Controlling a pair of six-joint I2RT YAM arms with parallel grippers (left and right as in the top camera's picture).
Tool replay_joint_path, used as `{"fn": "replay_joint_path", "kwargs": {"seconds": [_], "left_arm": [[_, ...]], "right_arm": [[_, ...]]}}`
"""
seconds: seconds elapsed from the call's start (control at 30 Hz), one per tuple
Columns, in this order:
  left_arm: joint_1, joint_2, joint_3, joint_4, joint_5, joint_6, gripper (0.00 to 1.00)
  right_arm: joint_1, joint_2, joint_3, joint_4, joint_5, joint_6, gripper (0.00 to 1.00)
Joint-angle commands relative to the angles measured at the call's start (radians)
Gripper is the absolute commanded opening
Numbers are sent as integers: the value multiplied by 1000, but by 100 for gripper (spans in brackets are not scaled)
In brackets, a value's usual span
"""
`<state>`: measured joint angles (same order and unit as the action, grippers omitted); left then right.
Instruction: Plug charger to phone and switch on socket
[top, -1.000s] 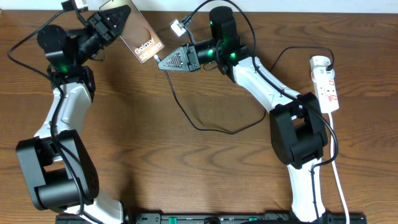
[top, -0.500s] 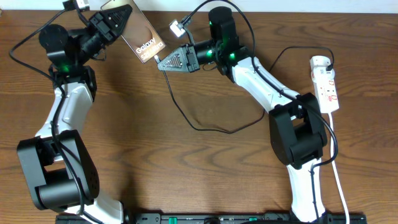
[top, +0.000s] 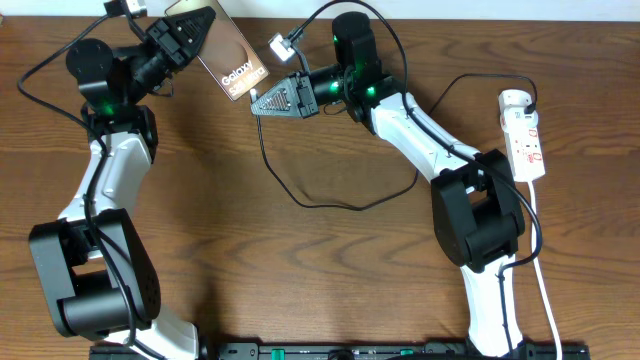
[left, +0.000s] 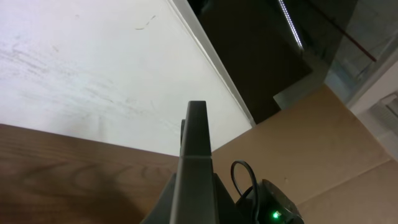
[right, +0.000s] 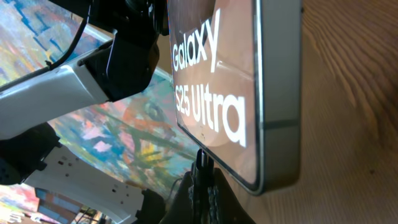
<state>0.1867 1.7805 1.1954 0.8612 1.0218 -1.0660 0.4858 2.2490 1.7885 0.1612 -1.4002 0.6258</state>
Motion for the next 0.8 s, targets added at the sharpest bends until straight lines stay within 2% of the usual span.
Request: {"fn": "replay_joint_path", "kwargs": {"seconds": [0.0, 0.57, 0.77], "left_arm": [[-20, 4, 0, 9, 91, 21, 7], [-6, 4, 0, 20, 378, 85, 7], [-7, 4, 0, 20, 413, 85, 7]], "right_arm": [[8, -21, 14, 11, -8, 9, 1], [-2, -21, 14, 11, -41, -3, 1], [-2, -21, 14, 11, -43, -3, 1]]}}
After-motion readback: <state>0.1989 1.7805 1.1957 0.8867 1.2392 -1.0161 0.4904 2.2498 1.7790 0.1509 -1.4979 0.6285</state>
